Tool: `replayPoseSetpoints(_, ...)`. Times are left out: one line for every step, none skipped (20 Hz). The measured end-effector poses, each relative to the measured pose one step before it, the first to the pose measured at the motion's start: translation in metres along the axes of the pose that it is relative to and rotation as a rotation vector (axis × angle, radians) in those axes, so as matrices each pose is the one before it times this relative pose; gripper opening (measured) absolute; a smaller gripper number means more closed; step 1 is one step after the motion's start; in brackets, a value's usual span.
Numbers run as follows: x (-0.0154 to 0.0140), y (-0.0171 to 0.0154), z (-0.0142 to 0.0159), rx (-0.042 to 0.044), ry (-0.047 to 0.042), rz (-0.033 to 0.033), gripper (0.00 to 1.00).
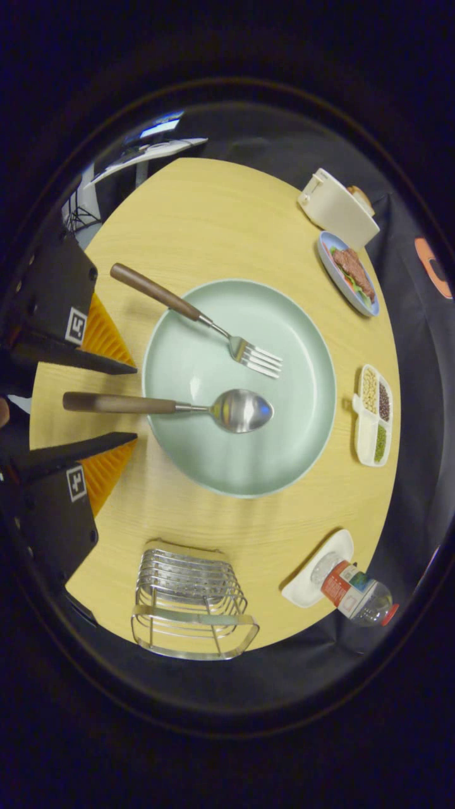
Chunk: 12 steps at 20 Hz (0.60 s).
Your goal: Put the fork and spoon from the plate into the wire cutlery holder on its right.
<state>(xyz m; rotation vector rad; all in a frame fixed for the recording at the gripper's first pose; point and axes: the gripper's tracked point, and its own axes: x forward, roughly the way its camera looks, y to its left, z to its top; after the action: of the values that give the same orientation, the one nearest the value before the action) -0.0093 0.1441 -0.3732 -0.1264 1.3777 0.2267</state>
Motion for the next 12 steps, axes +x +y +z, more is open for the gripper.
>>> replayPoseSetpoints(0.00084, -0.00014, 0.00008, 0.00737, 0.00728, -0.00118, 0.42)
replayPoseSetpoints(0.00039, -0.00117, -0.00061, 0.00473, 0.00550, -0.00157, 0.32)
replayPoseSetpoints(-0.00178, 0.00020, 0.00024, 0.01248, 0.00415, -0.00049, 0.21)
replayPoseSetpoints(-0.00013, 0.00102, -0.00145, 0.00598, 0.00604, 0.01492, 0.10)
replayPoseSetpoints(-0.00283, -0.00024, -0.00182, 0.01892, 0.00935, 0.01410, 0.10)
replayPoseSetpoints(-0.00413, 0.00011, 0.00213, 0.01260, 0.00257, 0.01003, 0.02)
replayPoseSetpoints(-0.00668, 0.00003, 0.00046, 0.00189, -0.00142, 0.00993, 0.02)
replayPoseSetpoints(-0.00577, -0.00045, 0.00036, -0.00460, -0.00690, 0.00525, 0.02)
replayPoseSetpoints(-0.00786, 0.00011, -0.00124, -0.00479, -0.00767, 0.00579, 0.01)
replayPoseSetpoints(-0.00988, 0.00020, 0.00136, -0.00599, -0.00769, 0.00865, 0.00)
replayPoseSetpoints(-0.01185, -0.00030, 0.00175, 0.00026, -0.00872, 0.01147, 0.00)
replayPoseSetpoints(-0.01071, -0.00077, 0.00153, 0.00532, -0.00832, 0.01311, 0.00)
